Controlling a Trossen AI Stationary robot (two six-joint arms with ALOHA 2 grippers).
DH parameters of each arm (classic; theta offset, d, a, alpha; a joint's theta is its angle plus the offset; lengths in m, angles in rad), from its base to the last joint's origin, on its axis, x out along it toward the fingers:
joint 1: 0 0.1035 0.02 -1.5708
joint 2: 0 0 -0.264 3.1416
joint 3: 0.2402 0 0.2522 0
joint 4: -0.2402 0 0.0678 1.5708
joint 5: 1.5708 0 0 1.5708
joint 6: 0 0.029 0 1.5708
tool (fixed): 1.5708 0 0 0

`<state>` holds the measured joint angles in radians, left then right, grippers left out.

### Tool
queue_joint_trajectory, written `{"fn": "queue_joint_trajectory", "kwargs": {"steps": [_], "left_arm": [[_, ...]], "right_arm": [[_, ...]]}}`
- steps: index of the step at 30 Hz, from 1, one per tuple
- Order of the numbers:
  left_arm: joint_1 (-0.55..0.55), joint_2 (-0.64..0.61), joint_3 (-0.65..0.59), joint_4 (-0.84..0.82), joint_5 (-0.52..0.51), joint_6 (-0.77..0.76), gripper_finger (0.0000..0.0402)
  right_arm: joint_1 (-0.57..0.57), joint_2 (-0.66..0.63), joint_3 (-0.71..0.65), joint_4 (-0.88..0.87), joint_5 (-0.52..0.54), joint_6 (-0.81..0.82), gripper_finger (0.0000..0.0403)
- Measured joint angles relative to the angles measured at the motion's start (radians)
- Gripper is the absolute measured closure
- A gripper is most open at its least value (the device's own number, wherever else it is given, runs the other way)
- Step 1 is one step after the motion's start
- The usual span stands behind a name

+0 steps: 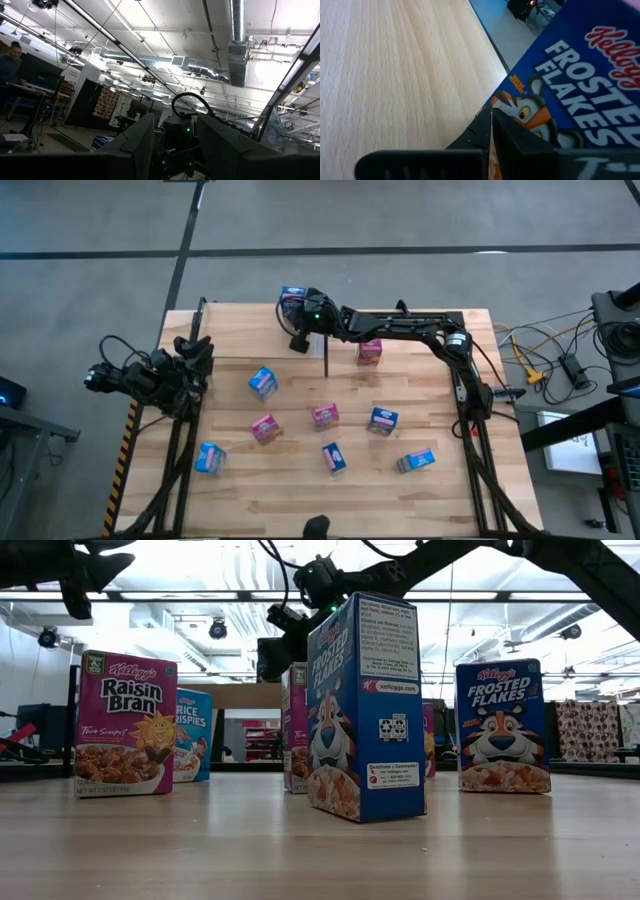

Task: Stack cereal on shelf
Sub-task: Put the top blue cereal box on the shelf

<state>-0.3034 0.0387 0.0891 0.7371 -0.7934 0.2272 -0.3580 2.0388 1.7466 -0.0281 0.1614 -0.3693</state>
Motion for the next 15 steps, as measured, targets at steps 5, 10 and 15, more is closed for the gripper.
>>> {"fn": "queue_joint_trajectory", "kwargs": {"steps": [5, 10, 15], "left_arm": [[0.000, 0.000, 0.000, -0.001, 0.000, 0.000, 0.0267], [0.000, 0.000, 0.000, -0.001, 0.000, 0.000, 0.0267], [0.000, 0.000, 0.000, -0.001, 0.000, 0.000, 0.0267]], "right_arm": [[0.000, 0.000, 0.000, -0.020, 0.067, -0.027, 0.0394], [0.000, 0.000, 0.000, -0.027, 0.077, -0.025, 0.0394], [0.006, 0.000, 0.000, -0.027, 0.076, -0.026, 0.0394]]}}
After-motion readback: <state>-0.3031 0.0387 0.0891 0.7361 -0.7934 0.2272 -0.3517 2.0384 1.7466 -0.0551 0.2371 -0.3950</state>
